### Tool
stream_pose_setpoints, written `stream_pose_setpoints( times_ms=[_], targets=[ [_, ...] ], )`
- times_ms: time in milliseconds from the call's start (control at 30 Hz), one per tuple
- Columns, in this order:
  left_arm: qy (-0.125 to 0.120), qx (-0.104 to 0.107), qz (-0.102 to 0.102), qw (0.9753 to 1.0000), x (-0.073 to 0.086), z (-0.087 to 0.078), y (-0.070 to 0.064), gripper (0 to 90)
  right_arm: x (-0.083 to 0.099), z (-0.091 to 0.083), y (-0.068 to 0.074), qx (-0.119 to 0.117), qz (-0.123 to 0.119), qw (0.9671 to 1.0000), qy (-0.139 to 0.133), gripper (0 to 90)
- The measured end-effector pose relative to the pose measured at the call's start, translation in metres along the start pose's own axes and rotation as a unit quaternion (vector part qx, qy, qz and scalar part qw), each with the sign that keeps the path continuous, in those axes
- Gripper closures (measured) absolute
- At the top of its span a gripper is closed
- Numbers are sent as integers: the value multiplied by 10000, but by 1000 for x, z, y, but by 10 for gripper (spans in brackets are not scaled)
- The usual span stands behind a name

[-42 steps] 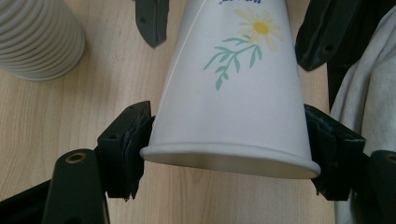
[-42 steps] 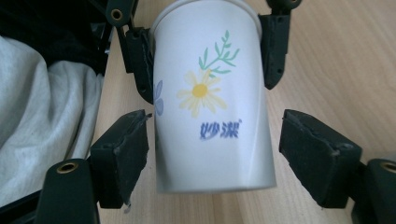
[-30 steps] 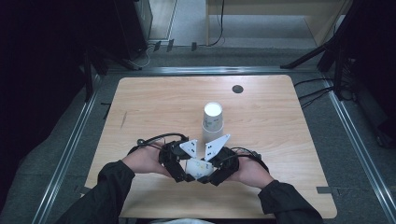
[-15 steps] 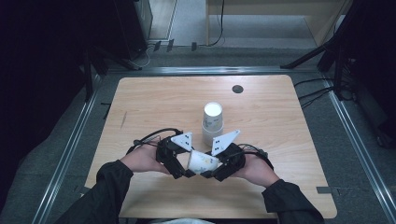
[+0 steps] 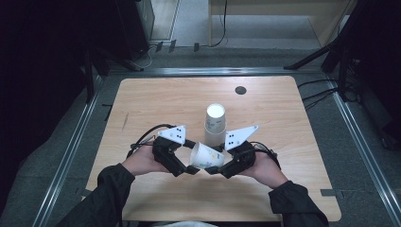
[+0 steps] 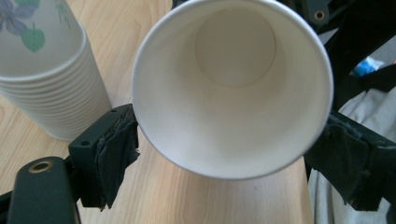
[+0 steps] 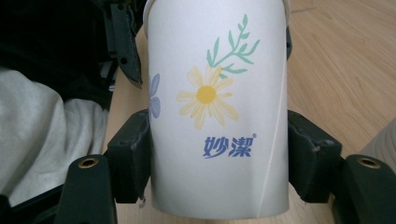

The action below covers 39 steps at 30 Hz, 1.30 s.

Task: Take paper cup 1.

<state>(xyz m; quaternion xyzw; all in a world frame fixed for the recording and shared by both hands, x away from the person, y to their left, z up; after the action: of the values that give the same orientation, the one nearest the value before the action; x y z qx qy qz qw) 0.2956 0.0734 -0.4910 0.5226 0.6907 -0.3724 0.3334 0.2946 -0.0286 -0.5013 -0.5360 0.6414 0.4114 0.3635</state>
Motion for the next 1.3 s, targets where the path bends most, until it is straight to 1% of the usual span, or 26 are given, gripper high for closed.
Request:
stream_pose_setpoints(
  times_ms=[33,67,100,133,200,267,333,400,500,600,667,700,733,767,800,867,933,967,1000,1033,1067,1133,1167,1233,1267,1300],
  targets=[
    [0,0,0,10000,0,0,0,124,-1,0,1,-9,-2,10000,-30,332],
    [-159,89,-85,9998,-4,0,-2,125,-2,0,2,-35,-5,10000,-50,332],
    [-250,109,-119,9996,-6,-1,-3,127,-2,0,2,-48,-11,10000,-47,332],
    [-287,133,-137,9994,-7,-1,-4,128,-2,0,3,-54,-33,10000,-58,332],
    [-368,155,-140,9991,-9,-1,-5,134,-3,1,4,-91,-2,9999,-72,332],
    [-429,174,-155,9988,-11,-2,-5,139,-5,1,5,-128,12,9998,-140,332],
    [-433,181,-173,9987,-11,-2,-5,151,-7,1,6,-155,39,9997,-196,331],
    [-467,194,-178,9986,-11,-2,-6,208,-7,1,7,-162,45,9997,-187,334],
    [-421,173,-82,9989,-10,-3,-7,219,-6,1,8,-184,27,9997,-163,334],
    [-405,165,-80,9990,-10,-3,-7,233,-5,2,8,-184,53,9997,-134,334],
    [-380,155,-67,9991,-10,-3,-7,237,-5,3,8,-197,73,9997,-126,296],
    [-377,165,-56,9991,-10,-3,-7,238,-6,4,7,-122,59,9998,-171,256],
    [-375,168,-61,9991,-10,-4,-7,239,-5,5,6,-56,36,9999,-142,219],
    [-391,156,-86,9991,-10,-5,-7,240,-4,5,5,27,26,9999,-101,209],
    [-377,177,-93,9991,-10,-6,-6,241,-3,5,4,60,61,9999,-68,196],
    [-309,141,-76,9994,-9,-9,-5,242,-1,6,2,82,110,9999,-15,187],
    [-277,163,-83,9994,-9,-12,-4,242,2,6,2,81,112,9999,42,188],
    [-241,130,-60,9996,-9,-12,-3,243,3,6,1,98,93,9999,73,189],
    [-168,71,-27,9998,-8,-13,-2,243,4,7,1,93,83,9999,93,192],
    [-42,-15,19,10000,-6,-13,-1,243,5,7,1,83,65,9999,135,195],
    [59,-84,94,9999,-5,-13,0,243,6,8,1,90,46,9998,156,197],
    [361,-202,226,9989,0,-11,1,243,9,10,1,101,17,9996,260,199],
    [527,-295,312,9977,3,-10,1,243,10,11,1,106,-21,9995,298,199],
    [807,-323,415,9954,8,-6,0,243,13,12,1,116,-32,9992,368,201],
    [877,-326,437,9946,10,-4,-1,243,14,13,1,117,-28,9991,401,201],
    [877,-326,437,9946,10,-4,-1,242,14,13,1,117,-28,9991,401,201]
  ],
)
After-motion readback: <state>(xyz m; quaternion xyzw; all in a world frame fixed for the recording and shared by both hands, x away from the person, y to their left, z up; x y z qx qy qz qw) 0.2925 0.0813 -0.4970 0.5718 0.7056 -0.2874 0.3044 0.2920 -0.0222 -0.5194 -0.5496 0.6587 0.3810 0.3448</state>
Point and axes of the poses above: each handheld gripper's, and its own axes: z roughly forward along the jaws, x roughly out of its underside, y roughly to its left, the point moved 9 cm from there along z, roughly forward along the jaws, and after that the axes turned 9 degrees about -y, right-handed, at the moved point
